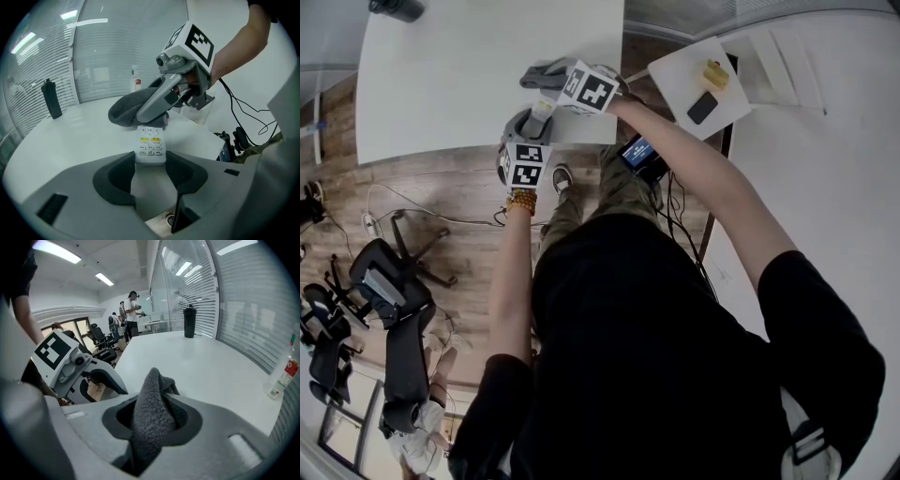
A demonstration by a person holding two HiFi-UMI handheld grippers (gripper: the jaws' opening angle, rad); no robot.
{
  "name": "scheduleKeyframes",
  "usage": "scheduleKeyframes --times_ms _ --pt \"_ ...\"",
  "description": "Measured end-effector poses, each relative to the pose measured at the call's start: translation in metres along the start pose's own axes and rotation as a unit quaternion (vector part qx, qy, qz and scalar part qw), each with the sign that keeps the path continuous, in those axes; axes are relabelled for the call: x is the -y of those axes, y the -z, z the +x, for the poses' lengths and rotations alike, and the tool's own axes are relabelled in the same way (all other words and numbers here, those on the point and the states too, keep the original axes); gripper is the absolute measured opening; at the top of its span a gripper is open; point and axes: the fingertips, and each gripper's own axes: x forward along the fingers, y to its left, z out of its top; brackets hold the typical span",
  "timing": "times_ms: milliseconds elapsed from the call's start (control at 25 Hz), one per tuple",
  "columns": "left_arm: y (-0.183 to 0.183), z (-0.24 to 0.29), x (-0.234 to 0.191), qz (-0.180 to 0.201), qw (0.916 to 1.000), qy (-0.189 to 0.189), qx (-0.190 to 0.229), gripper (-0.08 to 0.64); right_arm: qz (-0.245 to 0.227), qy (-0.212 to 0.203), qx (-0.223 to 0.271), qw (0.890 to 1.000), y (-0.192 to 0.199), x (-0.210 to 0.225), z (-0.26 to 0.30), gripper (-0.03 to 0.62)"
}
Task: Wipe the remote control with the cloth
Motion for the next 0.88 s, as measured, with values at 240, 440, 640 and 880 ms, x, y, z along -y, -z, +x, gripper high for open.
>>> scheduleKeyframes --times_ms 240,440,640,880 --pt "-0.001 0.0 -0.001 0.003 1.0 -0.002 0.0 0.202 -0.011 -0.006 0.002 1.0 -0.006 -0.019 0.002 0.092" --pt "-0.003 0.002 -0.002 0.005 1.0 -0.004 0.002 0.202 -0.046 -0.012 -0.004 0.999 -0.007 -0.039 0.004 0.084" --pt "-0.004 0.002 0.003 0.005 0.9999 -0.008 0.004 0.202 -0.011 -0.075 0.012 0.997 -0.008 -0.072 0.005 0.066" --pt "0.002 -0.002 -0.002 0.004 1.0 -0.005 0.001 0.202 0.032 -0.159 0.083 0.983 -0.032 -0.092 -0.022 0.067"
